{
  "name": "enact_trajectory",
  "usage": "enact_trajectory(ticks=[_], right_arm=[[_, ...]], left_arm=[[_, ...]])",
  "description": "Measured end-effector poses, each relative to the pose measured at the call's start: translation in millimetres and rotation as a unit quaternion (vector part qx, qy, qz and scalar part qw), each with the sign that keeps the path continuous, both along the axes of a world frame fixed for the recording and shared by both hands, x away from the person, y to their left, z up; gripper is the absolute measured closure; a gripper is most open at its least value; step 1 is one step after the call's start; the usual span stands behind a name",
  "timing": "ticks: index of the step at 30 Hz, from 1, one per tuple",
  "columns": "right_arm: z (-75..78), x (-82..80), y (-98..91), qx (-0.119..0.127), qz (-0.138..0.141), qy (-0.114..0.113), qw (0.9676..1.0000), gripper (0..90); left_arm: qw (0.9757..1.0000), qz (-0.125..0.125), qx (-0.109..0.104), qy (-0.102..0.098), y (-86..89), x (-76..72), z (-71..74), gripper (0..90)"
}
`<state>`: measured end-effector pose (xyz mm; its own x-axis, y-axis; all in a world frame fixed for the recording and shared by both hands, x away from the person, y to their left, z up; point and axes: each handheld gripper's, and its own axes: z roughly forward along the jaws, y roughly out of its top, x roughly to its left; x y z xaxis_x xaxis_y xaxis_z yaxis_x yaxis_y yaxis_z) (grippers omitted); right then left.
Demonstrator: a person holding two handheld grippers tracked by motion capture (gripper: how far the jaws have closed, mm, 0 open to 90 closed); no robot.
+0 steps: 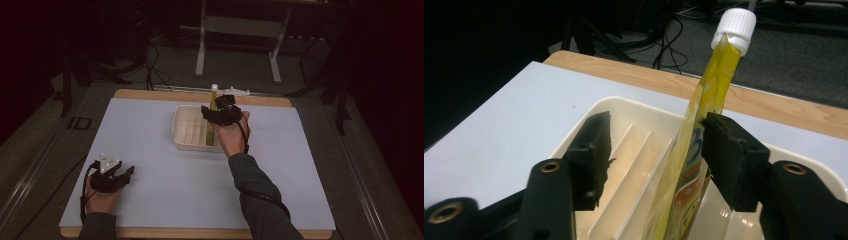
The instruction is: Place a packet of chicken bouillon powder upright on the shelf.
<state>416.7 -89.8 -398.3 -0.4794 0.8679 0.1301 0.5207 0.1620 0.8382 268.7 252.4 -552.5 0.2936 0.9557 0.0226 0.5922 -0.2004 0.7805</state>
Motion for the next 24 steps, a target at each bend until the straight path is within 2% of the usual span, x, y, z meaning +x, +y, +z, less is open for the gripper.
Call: enact_trajectory(ticks=[8, 12, 22, 24], right_arm=[[7.4, -7.0, -4.4, -0.008, 0.027, -0.005, 0.9996, 38.7], [11.2, -12.3, -8.3, -0.013, 0.036, -0.011, 0.9992, 38.3], [25.0, -29.7, -17.4, -0.001, 0.059, -0.028, 0.9979, 38.4], [27.2, -33.2, -18.7, -0.005, 0.063, -0.031, 0.9975, 38.9]], left_arm=[[1.0000, 0.000, 0.000, -0.002, -0.1, 0.0, 0.0, 48.3], [1.0000, 0.001, 0.001, -0.002, -0.1, -0.1, 0.0, 48.3], [1.0000, 0.002, 0.000, -0.003, 0.0, -0.3, 0.1, 48.3], [1.0000, 0.003, 0.000, -0.004, 0.0, -0.4, 0.1, 48.3]])
